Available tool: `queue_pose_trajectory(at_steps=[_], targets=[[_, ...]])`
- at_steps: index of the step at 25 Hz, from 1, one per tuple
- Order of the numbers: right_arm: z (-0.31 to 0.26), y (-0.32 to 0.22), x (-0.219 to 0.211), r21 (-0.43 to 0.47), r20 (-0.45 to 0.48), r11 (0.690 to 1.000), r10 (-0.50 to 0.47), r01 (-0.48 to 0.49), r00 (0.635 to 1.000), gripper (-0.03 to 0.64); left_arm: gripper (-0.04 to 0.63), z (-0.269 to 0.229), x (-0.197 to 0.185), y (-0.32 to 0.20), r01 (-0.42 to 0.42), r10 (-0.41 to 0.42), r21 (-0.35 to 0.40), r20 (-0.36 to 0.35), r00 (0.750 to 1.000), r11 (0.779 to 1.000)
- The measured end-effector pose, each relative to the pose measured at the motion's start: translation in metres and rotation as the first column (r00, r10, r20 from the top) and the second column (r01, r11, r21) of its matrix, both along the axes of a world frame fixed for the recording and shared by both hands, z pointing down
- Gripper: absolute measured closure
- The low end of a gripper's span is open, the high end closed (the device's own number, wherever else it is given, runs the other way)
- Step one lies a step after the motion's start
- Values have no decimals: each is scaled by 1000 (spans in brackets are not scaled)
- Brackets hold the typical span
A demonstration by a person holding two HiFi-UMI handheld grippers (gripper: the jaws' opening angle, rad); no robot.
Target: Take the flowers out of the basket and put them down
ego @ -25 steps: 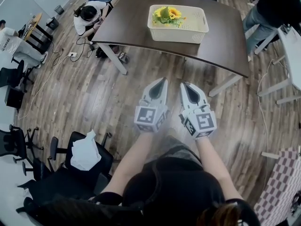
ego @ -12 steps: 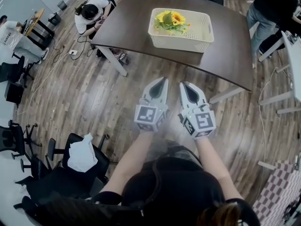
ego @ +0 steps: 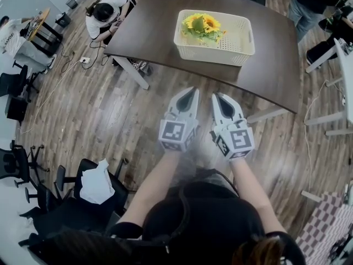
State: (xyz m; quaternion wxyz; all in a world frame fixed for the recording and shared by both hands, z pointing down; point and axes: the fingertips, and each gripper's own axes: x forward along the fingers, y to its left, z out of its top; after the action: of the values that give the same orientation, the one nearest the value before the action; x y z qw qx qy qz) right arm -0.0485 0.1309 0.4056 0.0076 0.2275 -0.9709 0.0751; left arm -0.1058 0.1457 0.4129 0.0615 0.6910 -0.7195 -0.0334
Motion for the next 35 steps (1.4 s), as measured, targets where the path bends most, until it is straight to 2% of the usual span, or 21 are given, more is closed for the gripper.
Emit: queue_pose_trajectory(at_steps=[14,23,35], targets=[[3,-88,-55,-2,-24,998,55,-55,998,615,584,-1,-59,-92,-44,44,-1,-25,999,999],[3,-134,-86,-18,-35,996,91,-92,995,614,584,-3,-81,-142,-93,92,-8,-40,995,996],[-10,-185,-131,66,-75,990,128,-123,989,614,585,-38,-120,-198,-134,139,68,-65,988,989]])
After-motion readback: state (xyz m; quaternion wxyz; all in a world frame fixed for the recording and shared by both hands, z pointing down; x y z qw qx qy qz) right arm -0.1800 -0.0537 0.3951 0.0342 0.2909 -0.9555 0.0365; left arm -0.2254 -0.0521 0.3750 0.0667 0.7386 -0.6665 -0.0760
